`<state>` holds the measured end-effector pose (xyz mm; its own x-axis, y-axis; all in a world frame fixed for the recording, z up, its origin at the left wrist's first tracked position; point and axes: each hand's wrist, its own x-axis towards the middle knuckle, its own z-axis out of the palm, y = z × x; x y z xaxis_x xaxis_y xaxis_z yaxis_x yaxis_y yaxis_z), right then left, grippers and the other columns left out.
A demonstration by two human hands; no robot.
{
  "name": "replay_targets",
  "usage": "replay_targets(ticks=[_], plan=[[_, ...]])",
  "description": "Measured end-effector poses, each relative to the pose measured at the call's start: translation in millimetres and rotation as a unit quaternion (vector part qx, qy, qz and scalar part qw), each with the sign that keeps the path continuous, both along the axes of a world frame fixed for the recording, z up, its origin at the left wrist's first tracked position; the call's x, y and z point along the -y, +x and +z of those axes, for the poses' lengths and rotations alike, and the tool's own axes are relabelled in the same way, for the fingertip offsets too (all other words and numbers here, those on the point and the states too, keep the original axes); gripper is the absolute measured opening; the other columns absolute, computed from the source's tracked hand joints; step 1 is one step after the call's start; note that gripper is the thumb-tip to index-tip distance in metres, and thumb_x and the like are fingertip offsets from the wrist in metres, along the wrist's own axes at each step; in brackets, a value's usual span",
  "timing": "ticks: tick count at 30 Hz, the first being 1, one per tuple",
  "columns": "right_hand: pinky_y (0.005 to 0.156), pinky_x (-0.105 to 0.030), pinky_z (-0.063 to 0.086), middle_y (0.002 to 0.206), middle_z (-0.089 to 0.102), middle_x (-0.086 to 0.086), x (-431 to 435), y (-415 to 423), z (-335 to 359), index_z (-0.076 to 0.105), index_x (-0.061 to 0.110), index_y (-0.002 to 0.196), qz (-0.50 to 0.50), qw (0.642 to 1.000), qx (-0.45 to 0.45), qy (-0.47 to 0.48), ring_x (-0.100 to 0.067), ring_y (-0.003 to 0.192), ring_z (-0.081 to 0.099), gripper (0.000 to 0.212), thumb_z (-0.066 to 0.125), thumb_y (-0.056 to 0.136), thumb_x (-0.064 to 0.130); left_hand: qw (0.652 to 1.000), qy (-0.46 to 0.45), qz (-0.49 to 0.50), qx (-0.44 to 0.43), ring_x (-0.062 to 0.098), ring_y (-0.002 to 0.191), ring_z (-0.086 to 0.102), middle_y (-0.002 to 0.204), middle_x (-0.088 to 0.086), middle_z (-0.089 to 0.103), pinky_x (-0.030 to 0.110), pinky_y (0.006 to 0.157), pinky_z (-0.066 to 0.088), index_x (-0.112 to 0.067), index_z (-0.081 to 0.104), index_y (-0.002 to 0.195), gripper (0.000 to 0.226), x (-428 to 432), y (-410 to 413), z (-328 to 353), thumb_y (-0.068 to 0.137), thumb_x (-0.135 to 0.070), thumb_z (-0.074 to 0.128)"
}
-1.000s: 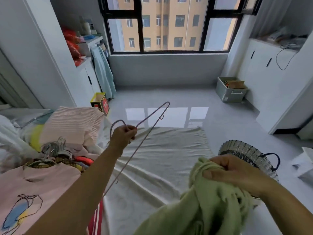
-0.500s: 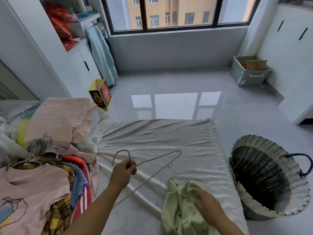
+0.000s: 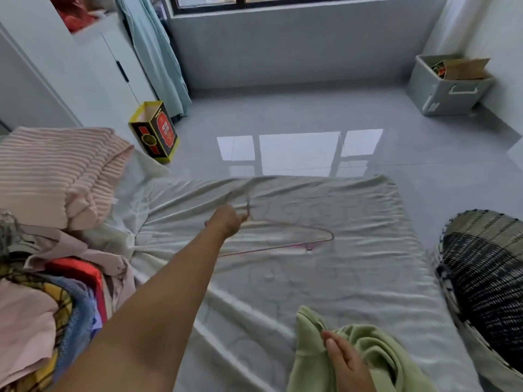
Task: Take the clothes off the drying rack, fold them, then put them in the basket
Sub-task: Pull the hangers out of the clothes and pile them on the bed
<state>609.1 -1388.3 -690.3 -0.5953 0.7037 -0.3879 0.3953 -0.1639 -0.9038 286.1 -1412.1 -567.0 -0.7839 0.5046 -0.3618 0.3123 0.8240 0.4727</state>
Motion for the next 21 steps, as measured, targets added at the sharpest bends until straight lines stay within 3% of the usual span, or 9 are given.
replay_targets(ticks=[5, 8, 9, 11, 13, 15, 17, 19, 21], plan=[[0.080, 0.007, 0.033, 0.085, 0.064, 0.039, 15, -11, -25, 0.072, 0.049, 0.073, -0.037, 0.998, -0.043, -0.008, 0.025, 0.088, 0.053, 0.005, 0.068, 0.076, 0.051, 0.997, -0.050, -0.026, 0.053, 0.024, 0.145, 0.011, 0.157, 0.010, 0.008, 0.035, 0.117, 0.013, -0.008, 0.011, 0.149, 0.070, 53, 11, -97, 0.095, -0.028, 0.051], [0.079, 0.006, 0.035, 0.083, 0.066, 0.036, 25, -18, -28, 0.067, 0.058, 0.078, -0.049, 0.998, -0.041, -0.007, 0.024, 0.088, 0.055, 0.022, 0.063, 0.063, 0.073, 0.995, -0.071, -0.025, 0.072, 0.022, 0.144, 0.014, 0.157, 0.009, 0.011, 0.029, 0.114, 0.013, -0.007, 0.010, 0.149, 0.073, 88, 8, -124, 0.093, -0.025, 0.054], [0.078, 0.006, 0.035, 0.081, 0.066, 0.036, 25, -20, -29, 0.067, 0.059, 0.076, -0.053, 0.997, -0.053, -0.007, 0.024, 0.086, 0.055, 0.003, 0.066, 0.073, 0.060, 0.996, -0.059, -0.013, 0.070, 0.023, 0.142, 0.020, 0.155, 0.010, 0.018, 0.028, 0.112, 0.017, -0.007, 0.015, 0.148, 0.070, 97, 5, -127, 0.093, -0.024, 0.055], [0.076, 0.005, 0.037, 0.078, 0.066, 0.035, 23, -23, -38, 0.067, 0.059, 0.071, -0.058, 0.998, -0.035, 0.006, 0.025, 0.082, 0.055, 0.053, 0.059, 0.089, 0.010, 0.997, -0.028, 0.019, 0.074, 0.025, 0.138, 0.028, 0.152, 0.011, 0.025, 0.030, 0.109, 0.023, -0.008, 0.024, 0.145, 0.061, 117, 2, -127, 0.093, -0.020, 0.054], [0.078, 0.005, 0.037, 0.086, 0.071, 0.023, 22, -21, -43, 0.070, 0.053, 0.069, -0.050, 0.999, -0.011, -0.017, 0.025, 0.080, 0.055, 0.062, 0.052, 0.090, -0.003, 0.993, 0.002, 0.065, 0.097, 0.025, 0.136, 0.032, 0.151, 0.010, 0.029, 0.031, 0.107, 0.027, -0.010, 0.026, 0.145, 0.058, 142, 3, -123, 0.093, -0.018, 0.053], [0.079, 0.006, 0.035, 0.103, 0.070, -0.001, 27, -28, -38, 0.073, 0.041, 0.068, -0.051, 0.998, 0.003, -0.037, 0.027, 0.080, 0.053, 0.045, 0.055, 0.091, 0.006, 0.991, -0.004, 0.098, 0.093, 0.025, 0.137, 0.031, 0.150, 0.011, 0.029, 0.031, 0.107, 0.027, -0.008, 0.026, 0.145, 0.058, 174, 4, -119, 0.094, -0.019, 0.051], [0.075, 0.004, 0.039, 0.102, 0.071, -0.006, 36, -42, -21, 0.069, 0.033, 0.076, -0.032, 0.997, -0.013, -0.065, 0.024, 0.078, 0.056, 0.012, 0.068, 0.081, 0.044, 0.990, -0.004, 0.127, 0.065, 0.027, 0.134, 0.034, 0.147, 0.014, 0.034, 0.029, 0.105, 0.028, -0.004, 0.031, 0.142, 0.053, 210, 0, -113, 0.094, -0.015, 0.050], [0.064, -0.001, 0.046, 0.080, 0.073, 0.015, 46, -56, -14, 0.064, 0.024, 0.084, -0.038, 0.996, -0.019, -0.074, 0.017, 0.073, 0.060, 0.079, 0.064, 0.038, 0.088, 0.988, 0.014, 0.152, 0.014, 0.031, 0.125, 0.042, 0.135, 0.020, 0.045, 0.029, 0.098, 0.031, 0.003, 0.043, 0.131, 0.042, 247, -11, -100, 0.092, -0.007, 0.051], [0.058, -0.004, 0.048, 0.069, 0.068, 0.028, 59, -71, -7, 0.062, 0.017, 0.088, -0.040, 0.996, -0.033, -0.075, 0.016, 0.070, 0.062, 0.104, 0.058, 0.018, 0.095, 0.979, 0.032, 0.192, -0.064, 0.034, 0.114, 0.048, 0.120, 0.023, 0.054, 0.034, 0.092, 0.035, 0.006, 0.053, 0.118, 0.031, 289, -26, -85, 0.088, -0.004, 0.055]])
